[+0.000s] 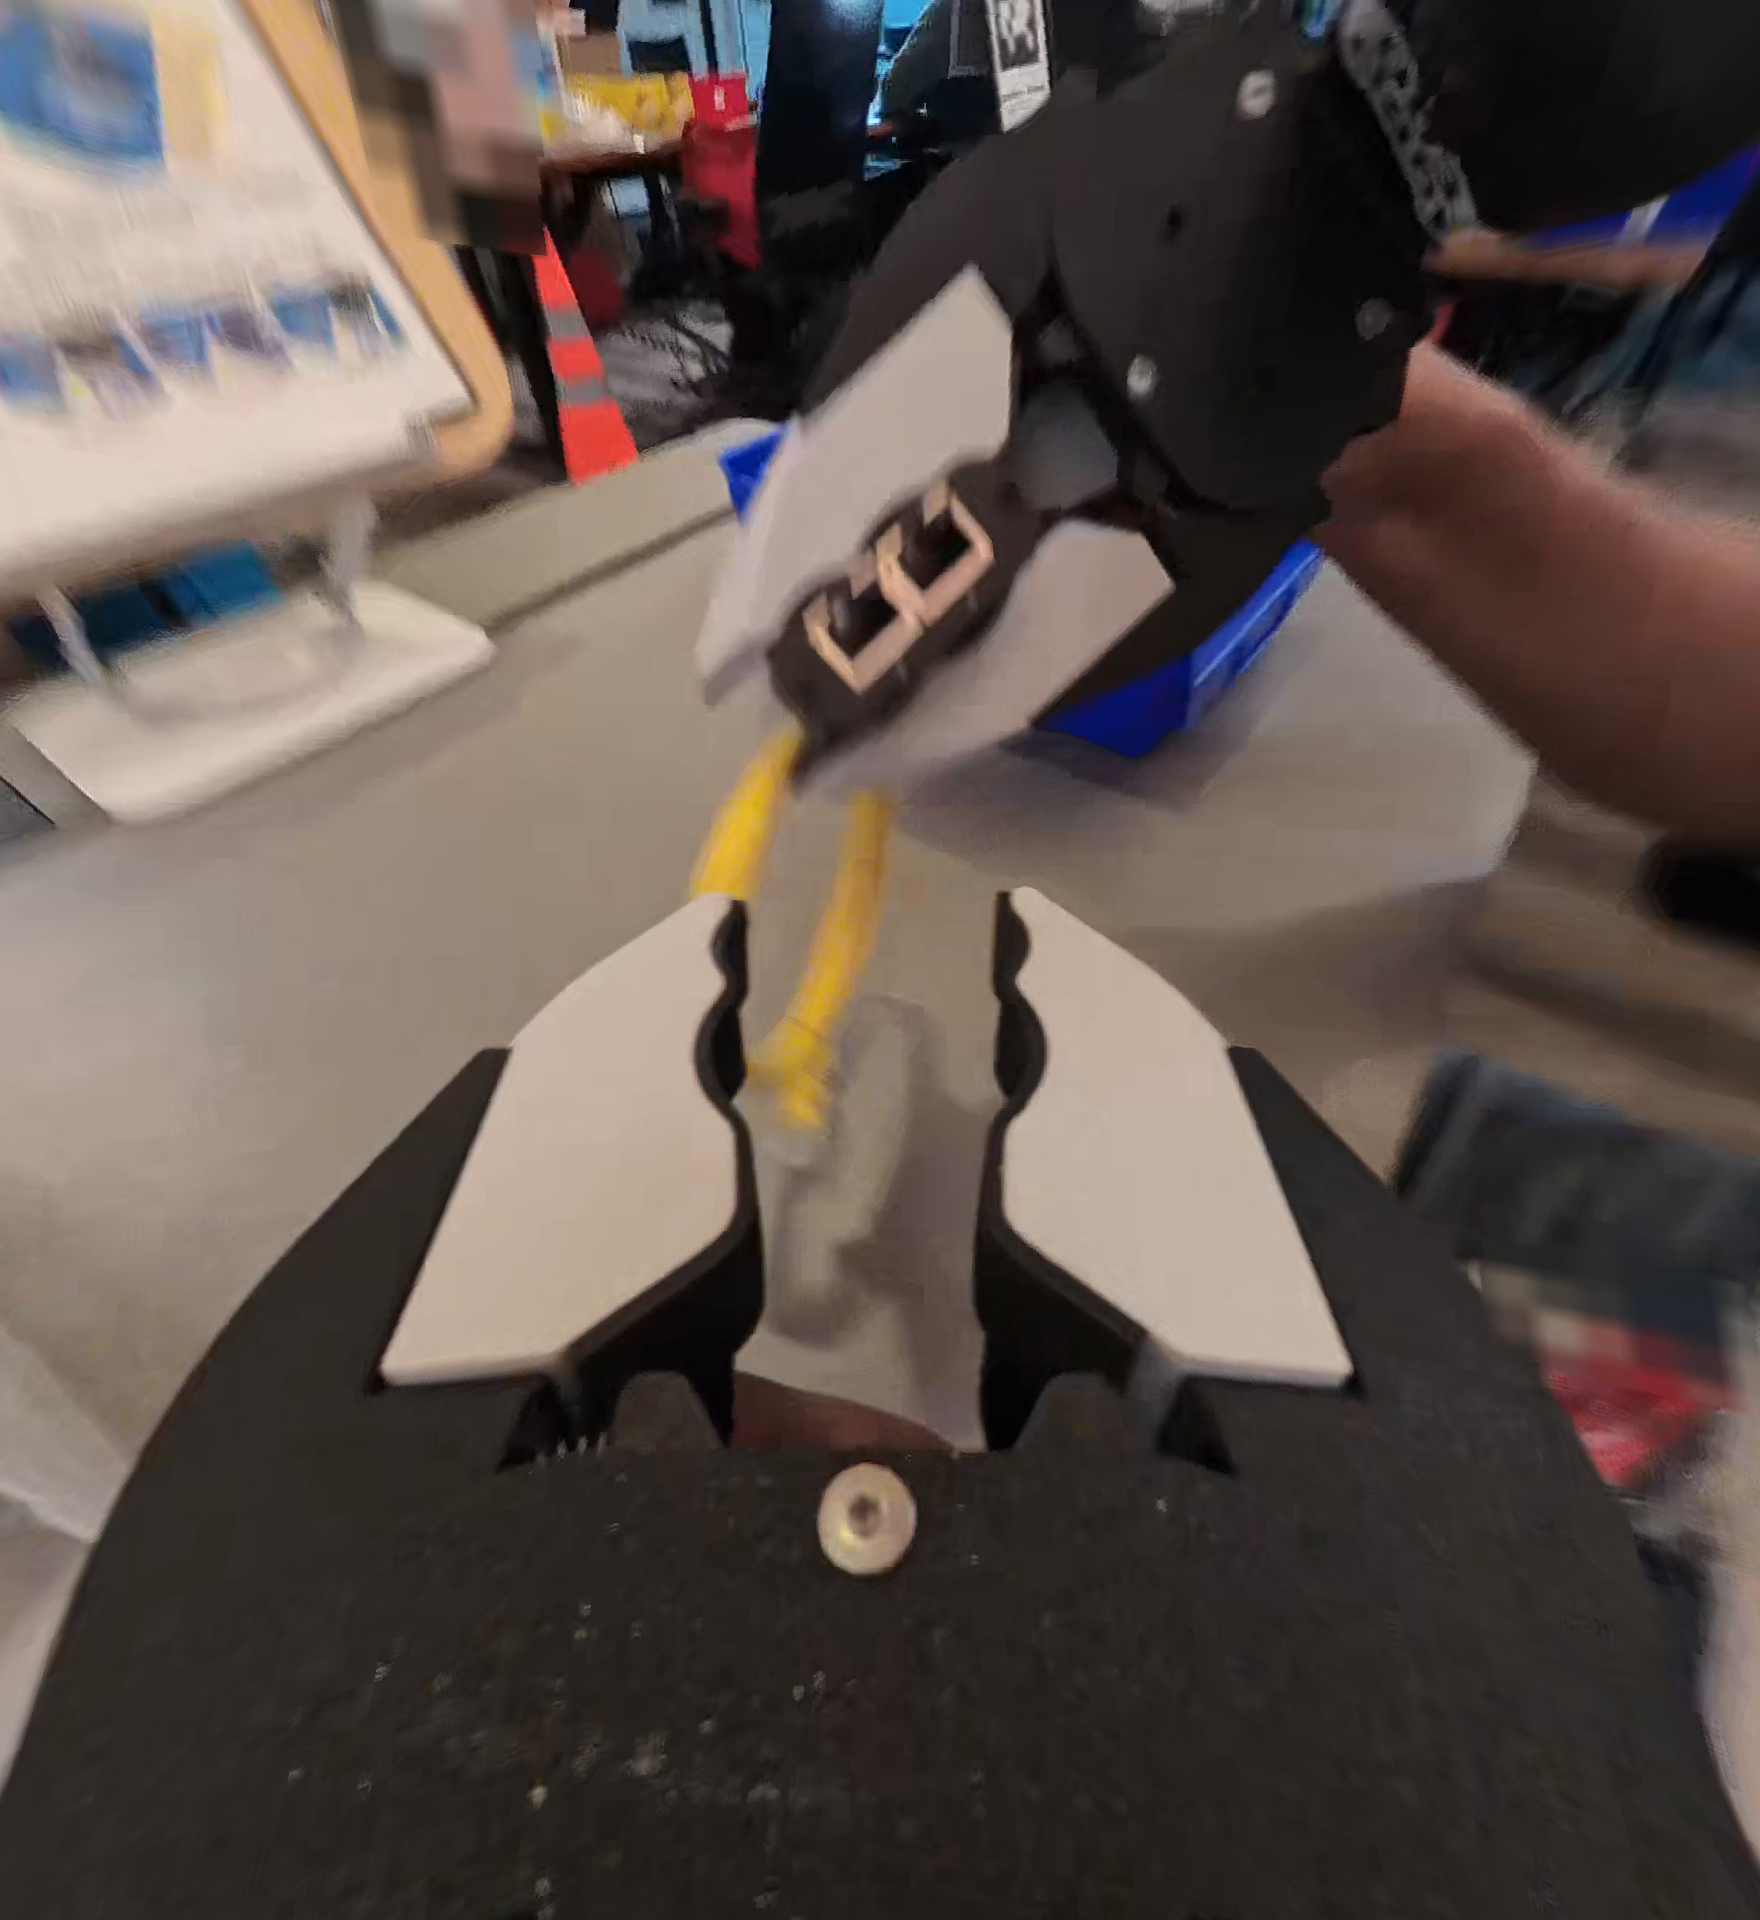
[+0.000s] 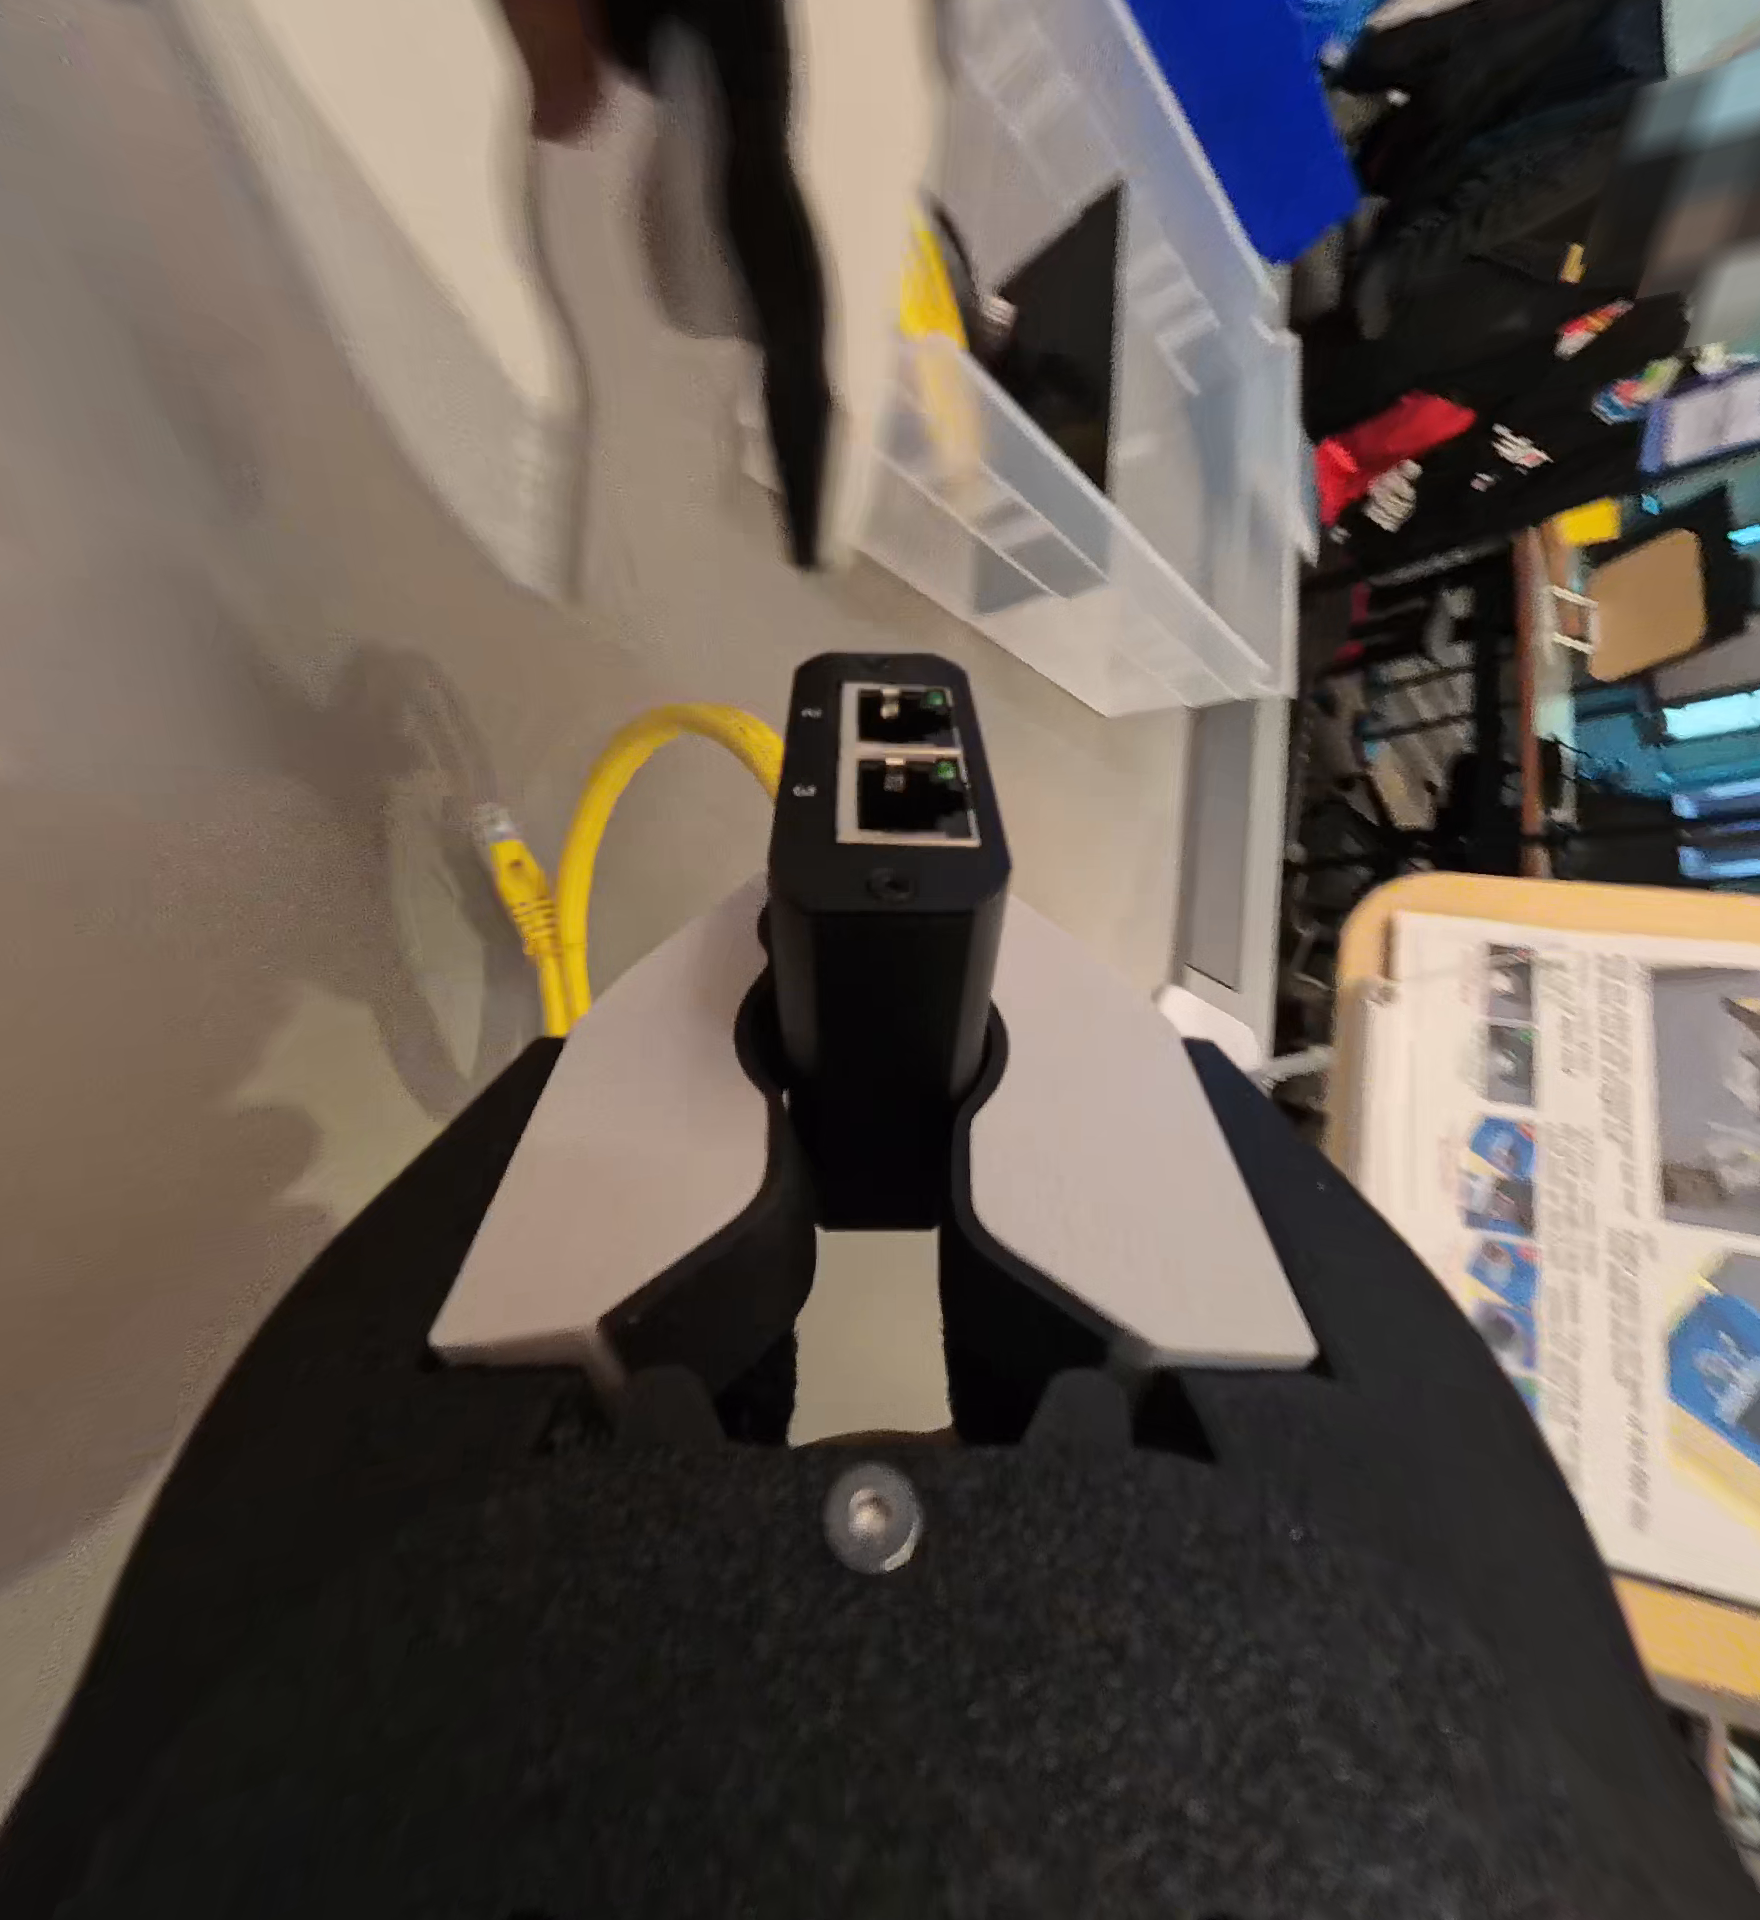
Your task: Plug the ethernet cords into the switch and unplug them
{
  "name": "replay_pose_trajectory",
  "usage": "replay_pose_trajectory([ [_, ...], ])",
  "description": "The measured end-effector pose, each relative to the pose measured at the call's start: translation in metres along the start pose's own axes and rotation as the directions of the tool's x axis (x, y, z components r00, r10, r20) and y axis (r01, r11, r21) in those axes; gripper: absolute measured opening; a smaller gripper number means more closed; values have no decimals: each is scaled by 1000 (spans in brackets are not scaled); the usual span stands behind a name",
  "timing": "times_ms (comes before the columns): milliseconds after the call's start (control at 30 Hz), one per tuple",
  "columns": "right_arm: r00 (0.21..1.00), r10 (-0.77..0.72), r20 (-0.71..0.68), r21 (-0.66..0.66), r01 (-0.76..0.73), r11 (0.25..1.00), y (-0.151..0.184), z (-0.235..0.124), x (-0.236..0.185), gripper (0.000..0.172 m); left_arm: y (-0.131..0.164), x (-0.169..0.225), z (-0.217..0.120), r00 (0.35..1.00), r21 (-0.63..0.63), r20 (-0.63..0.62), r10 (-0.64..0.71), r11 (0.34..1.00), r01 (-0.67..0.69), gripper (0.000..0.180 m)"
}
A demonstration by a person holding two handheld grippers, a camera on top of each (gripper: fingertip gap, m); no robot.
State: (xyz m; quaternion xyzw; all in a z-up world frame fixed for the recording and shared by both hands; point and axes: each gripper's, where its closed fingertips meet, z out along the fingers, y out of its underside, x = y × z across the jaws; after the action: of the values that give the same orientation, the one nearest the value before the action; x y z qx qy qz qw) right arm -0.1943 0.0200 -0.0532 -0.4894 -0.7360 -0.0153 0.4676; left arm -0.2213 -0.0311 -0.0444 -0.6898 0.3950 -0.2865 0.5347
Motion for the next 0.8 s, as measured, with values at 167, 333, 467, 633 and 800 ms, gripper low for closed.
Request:
replay_pose_trajectory([
  [167, 976, 29, -214, -64, -44, 997, 25, 9, 75, 25, 47, -5, -13, 916, -16, 3, -401, 916, 401, 60],
  [333, 940, 113, -322, 8, -117, 993, 42, 47, 70, 25, 99, 2, -25, 903, -98, 196, -382, 909, 405, 58],
  [467, 902, 149, -404, 95, -120, 988, 47, 59, 43, 25, 107, 10, -31, 879, -139, 149, -453, 871, 472, 58],
  [633, 835, 228, -501, 186, -154, 970, 61, 42, 44, 25, 80, 22, -37, 703, -105, -103, -704, 710, 696, 60],
  [800, 829, 155, -537, 140, -93, 986, 65, 34, 37, 25, 54, 35, -49, 661, -92, -359, -659, 730, 678, 62],
])
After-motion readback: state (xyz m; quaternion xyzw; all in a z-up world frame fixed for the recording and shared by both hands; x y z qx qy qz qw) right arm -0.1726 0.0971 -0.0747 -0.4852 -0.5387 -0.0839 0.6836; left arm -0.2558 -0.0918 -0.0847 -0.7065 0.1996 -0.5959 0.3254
